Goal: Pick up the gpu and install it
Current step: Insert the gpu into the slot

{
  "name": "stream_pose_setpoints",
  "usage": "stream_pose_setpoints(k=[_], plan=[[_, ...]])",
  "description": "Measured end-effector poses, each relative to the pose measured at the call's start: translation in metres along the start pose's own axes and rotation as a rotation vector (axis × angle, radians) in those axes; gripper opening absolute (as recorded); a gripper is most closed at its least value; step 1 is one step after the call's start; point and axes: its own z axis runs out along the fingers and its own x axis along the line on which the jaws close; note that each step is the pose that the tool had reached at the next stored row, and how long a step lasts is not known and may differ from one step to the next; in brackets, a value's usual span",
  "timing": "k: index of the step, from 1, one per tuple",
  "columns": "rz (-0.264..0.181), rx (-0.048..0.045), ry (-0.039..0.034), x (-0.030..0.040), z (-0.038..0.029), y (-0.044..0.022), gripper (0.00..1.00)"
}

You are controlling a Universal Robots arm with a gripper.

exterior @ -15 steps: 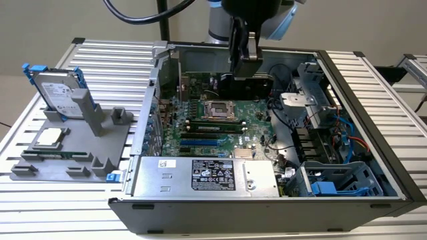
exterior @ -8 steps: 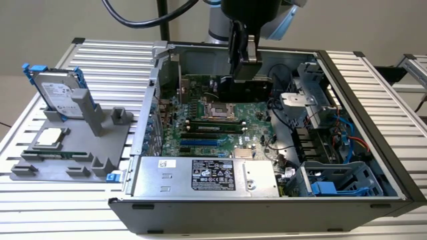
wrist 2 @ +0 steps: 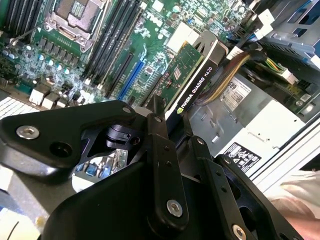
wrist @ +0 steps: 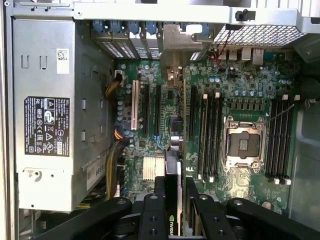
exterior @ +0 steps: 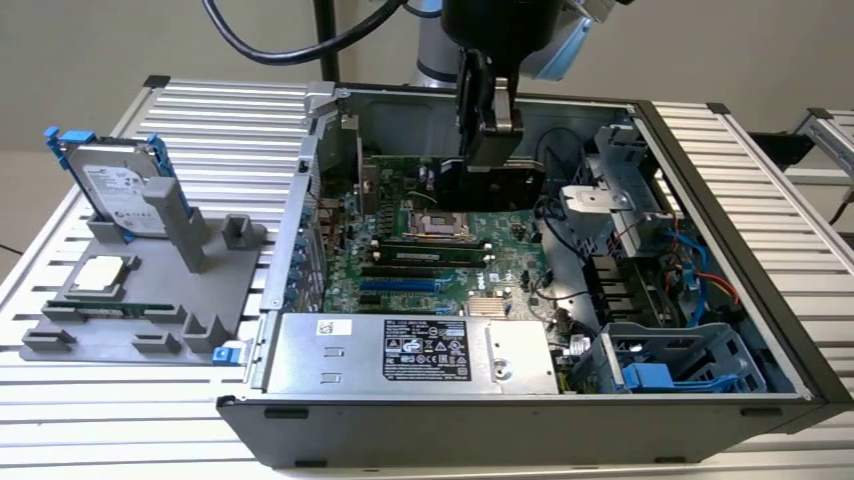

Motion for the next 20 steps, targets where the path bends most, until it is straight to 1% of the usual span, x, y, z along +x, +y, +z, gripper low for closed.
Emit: stream_pose_setpoints(k=[4,6,17,20], plan=[[0.0,0.0,0.0005,0.0,0.0002,0.0,0.0],[0.0,-0.0001,0.0021,-0.0002,0.0015,0.0,0.0],[0.0,0.0016,0.0099,-0.002,0.0161,0.0003,0.0],[0.0,0.0019,0.0111,-0.0022,0.019,0.0003,0.0]])
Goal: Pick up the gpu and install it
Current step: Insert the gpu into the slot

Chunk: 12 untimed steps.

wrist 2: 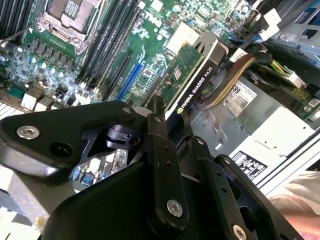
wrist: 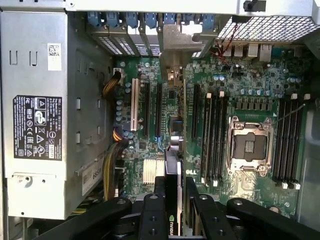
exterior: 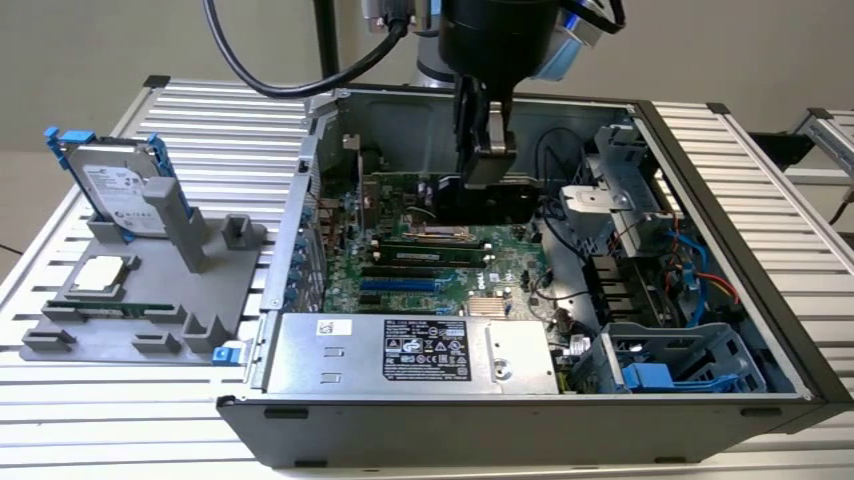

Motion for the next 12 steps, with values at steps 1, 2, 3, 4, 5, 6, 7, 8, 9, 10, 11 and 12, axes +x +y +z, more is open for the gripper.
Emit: stream_pose_setpoints(k=[1,2,3,4,5,6,7,8,9,10,11,12], plan=[[0.0,0.0001,0.0,0.0,0.0006,0.0,0.0],[0.0,0.0003,0.0,-0.0001,0.0013,0.0,0.0],[0.0,0.0003,0.0002,-0.0001,0.0015,0.0,0.0],[0.0,0.0003,0.0003,-0.0001,0.0017,0.0001,0.0],[0.0,0.0003,0.0003,-0.0001,0.0017,0.0001,0.0],[0.0,0.0005,0.0,-0.0001,0.0021,0.0,0.0],[0.0,0.0006,-0.0002,-0.0002,0.0027,0.0001,0.0],[0.0,0.0005,0.0,-0.0002,0.0033,0.0001,0.0],[0.0,0.0004,0.0009,-0.0002,0.004,0.0001,0.0],[0.0,0.0004,0.002,-0.0003,0.0049,0.0001,0.0],[0.0,0.0004,0.0033,-0.0003,0.0059,0.0001,0.0],[0.0,0.0004,0.0048,-0.0004,0.0069,0.0001,0.0]])
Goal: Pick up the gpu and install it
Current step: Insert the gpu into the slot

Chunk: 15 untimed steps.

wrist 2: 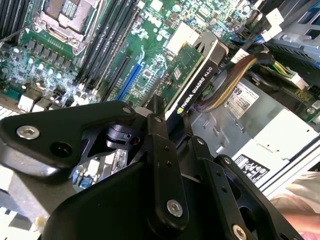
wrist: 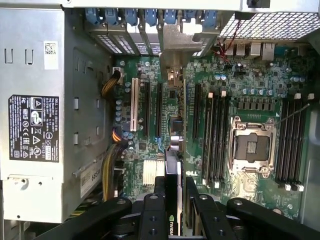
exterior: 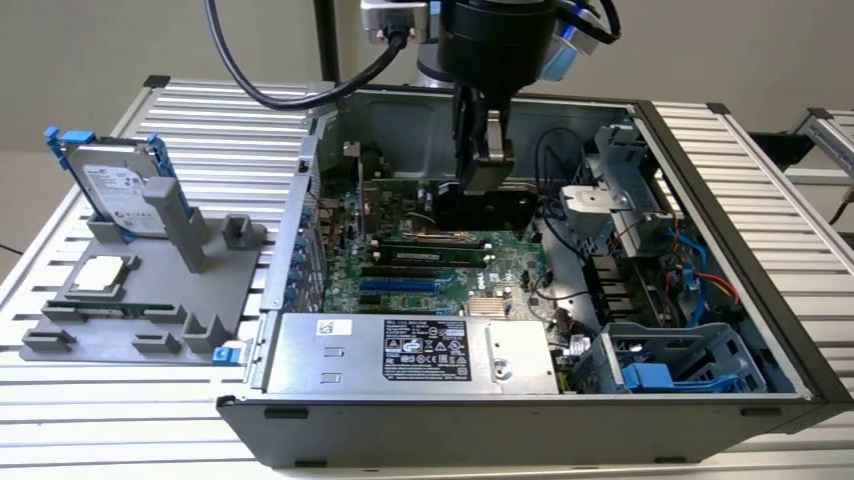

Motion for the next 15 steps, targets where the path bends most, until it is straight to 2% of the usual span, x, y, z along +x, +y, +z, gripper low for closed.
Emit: stream_pose_setpoints(k=[11,15], plan=[[0.0,-0.0003,0.0172,-0.0012,0.0115,0.0002,0.0],[0.001,-0.0003,0.0179,-0.0043,0.015,0.0003,0.0]])
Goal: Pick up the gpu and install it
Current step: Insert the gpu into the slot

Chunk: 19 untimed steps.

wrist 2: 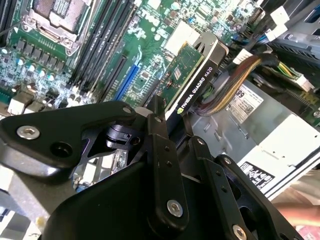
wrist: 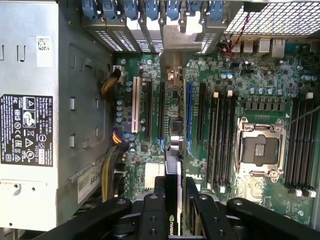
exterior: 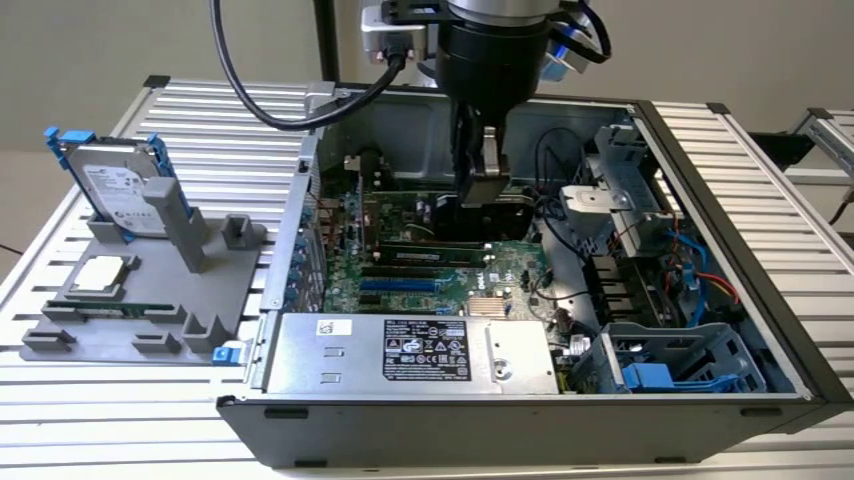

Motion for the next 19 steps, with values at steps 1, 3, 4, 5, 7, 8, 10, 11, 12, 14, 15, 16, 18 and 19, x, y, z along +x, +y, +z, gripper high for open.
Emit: stream_pose_setpoints(k=[1,3,4,5,7,8,10,11,12,14,15,16,18,19], plan=[[0.001,-0.0001,0.0002,-0.0015,0.0005,0.0,0.0],[0.003,-0.0002,0.0003,-0.0042,0.0013,0.0,0.0],[0.004,-0.0003,0.0003,-0.0052,0.0017,0.0,0.0],[0.005,-0.0003,0.0004,-0.0058,0.002,-0.0001,0.0],[0.006,-0.0003,0.0003,-0.0061,0.0025,-0.0001,0.0],[0.006,-0.0004,0.0005,-0.0061,0.0025,-0.0001,0.0],[0.006,-0.0004,0.0004,-0.0062,0.0031,0.0,0.0],[0.006,-0.0004,0.0004,-0.0062,0.0036,0.0,0.0],[0.006,-0.0004,0.0004,-0.0062,0.0036,0.0,0.0],[0.006,-0.0004,0.0005,-0.0062,0.0037,0.0,0.0],[0.006,-0.0004,0.0005,-0.0062,0.0037,0.0,0.0],[0.006,-0.0004,0.0004,-0.0062,0.0038,0.0,0.0],[0.006,-0.0004,0.0005,-0.0062,0.0038,0.0,0.0],[0.006,-0.0004,0.0004,-0.0062,0.0038,0.0,0.0]])
